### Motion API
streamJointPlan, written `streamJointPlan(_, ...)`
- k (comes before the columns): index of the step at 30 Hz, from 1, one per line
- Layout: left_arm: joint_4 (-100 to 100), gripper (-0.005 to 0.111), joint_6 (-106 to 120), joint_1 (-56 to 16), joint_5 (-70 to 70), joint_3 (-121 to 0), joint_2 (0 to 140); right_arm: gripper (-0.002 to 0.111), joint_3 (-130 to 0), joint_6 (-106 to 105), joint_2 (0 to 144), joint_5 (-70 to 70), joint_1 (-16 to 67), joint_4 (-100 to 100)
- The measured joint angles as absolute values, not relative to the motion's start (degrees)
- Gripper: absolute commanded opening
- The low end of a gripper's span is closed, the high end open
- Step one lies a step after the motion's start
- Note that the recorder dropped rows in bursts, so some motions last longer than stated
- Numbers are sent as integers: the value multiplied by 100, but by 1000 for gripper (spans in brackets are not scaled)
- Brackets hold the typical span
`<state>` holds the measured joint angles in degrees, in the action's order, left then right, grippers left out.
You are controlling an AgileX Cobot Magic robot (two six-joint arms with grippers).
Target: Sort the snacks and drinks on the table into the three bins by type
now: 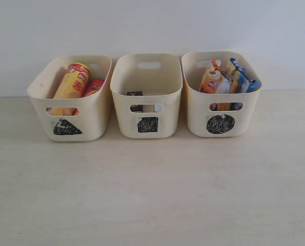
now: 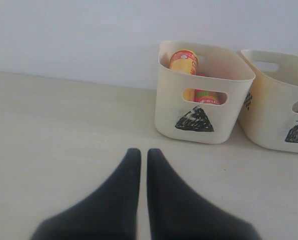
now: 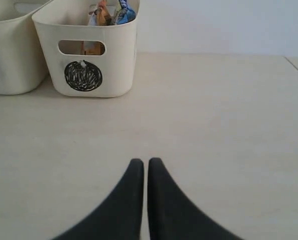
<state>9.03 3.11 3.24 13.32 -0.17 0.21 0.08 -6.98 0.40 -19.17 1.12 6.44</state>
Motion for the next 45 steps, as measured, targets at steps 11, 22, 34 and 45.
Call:
streamJointPlan(11, 903, 4, 311, 324, 1332, -17, 21, 0, 8, -501, 40, -1928, 112, 630)
streamJointPlan(22, 903, 4, 311, 324, 1332, -17, 21, 0, 8, -233, 40, -1928, 112, 627)
streamJointPlan(34, 903, 4, 311, 324, 1332, -17, 21, 0, 8, -197, 40, -1928, 112, 627)
streamJointPlan(45, 903, 4, 311, 324, 1332, -17, 21, 0, 8, -185, 40, -1928, 112, 627)
